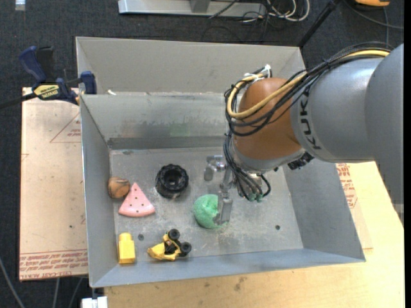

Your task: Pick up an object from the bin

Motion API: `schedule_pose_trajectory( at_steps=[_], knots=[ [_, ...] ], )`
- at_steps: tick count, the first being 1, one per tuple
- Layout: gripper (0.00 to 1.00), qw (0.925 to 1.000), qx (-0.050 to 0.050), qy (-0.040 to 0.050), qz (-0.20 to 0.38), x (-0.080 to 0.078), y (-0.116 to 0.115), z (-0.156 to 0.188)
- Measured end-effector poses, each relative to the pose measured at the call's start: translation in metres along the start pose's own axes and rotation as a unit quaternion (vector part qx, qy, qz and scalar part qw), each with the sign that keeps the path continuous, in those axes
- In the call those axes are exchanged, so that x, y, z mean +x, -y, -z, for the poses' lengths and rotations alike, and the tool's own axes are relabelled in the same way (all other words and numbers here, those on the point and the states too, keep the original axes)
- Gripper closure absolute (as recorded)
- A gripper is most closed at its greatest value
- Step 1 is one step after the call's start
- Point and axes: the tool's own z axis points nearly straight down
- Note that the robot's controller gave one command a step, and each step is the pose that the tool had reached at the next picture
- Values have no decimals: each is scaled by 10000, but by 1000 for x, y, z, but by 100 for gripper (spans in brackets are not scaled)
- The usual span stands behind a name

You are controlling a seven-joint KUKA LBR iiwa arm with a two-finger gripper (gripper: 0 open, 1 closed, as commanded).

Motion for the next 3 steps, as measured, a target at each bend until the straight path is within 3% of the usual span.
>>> schedule_pose_trajectory(
  at_steps=[1, 2, 3],
  knots=[
    [0, 9998, 2, -8, -207, -12, -8, -26],
    [0, 9996, -2, 1, -280, 0, -11, -44],
    [100, 9984, -9, 10, -568, -21, -13, -50]
  ],
)
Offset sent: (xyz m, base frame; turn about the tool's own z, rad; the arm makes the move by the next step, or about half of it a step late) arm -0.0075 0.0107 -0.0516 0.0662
